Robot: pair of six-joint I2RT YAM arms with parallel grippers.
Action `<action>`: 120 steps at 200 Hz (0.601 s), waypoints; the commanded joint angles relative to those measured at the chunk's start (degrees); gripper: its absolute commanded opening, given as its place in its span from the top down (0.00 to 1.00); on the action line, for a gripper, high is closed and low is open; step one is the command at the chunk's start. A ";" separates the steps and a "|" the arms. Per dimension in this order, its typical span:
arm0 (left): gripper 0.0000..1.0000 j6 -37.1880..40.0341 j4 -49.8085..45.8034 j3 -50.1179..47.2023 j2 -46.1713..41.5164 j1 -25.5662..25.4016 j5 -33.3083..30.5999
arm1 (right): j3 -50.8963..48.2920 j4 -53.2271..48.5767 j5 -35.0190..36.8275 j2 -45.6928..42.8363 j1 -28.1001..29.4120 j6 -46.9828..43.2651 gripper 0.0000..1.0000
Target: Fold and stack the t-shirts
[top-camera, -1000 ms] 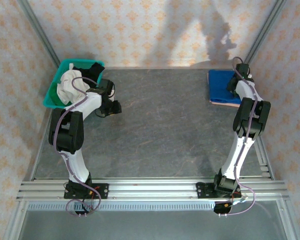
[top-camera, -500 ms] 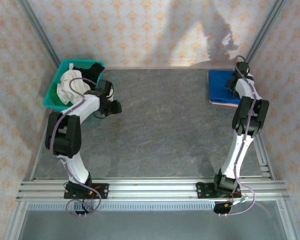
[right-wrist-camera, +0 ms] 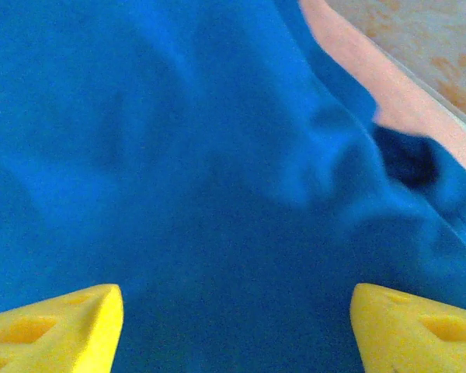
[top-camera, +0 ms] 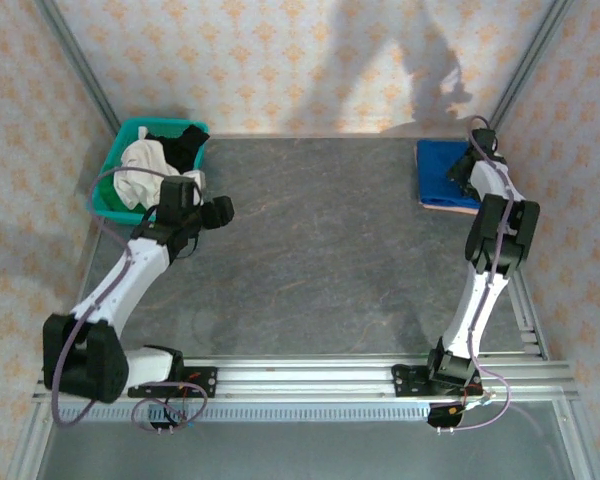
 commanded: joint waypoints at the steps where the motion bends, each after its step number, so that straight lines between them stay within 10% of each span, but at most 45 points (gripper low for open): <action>1: 0.12 0.43 5.62 -4.00 -6.07 0.42 -9.51 | -7.35 7.01 0.55 -12.45 1.42 -1.94 0.16; 30: 0.00 3.25 11.77 -11.98 -12.79 0.40 -18.80 | -22.70 15.33 2.24 -25.86 5.36 -4.77 0.00; 78: 0.00 9.89 19.19 -18.42 -6.29 0.80 -28.11 | -55.23 38.25 9.65 -46.80 18.28 -11.15 0.01; 120: 0.00 11.00 37.13 -23.42 5.67 4.60 -23.73 | -68.96 50.22 10.14 -45.62 19.56 -18.02 0.01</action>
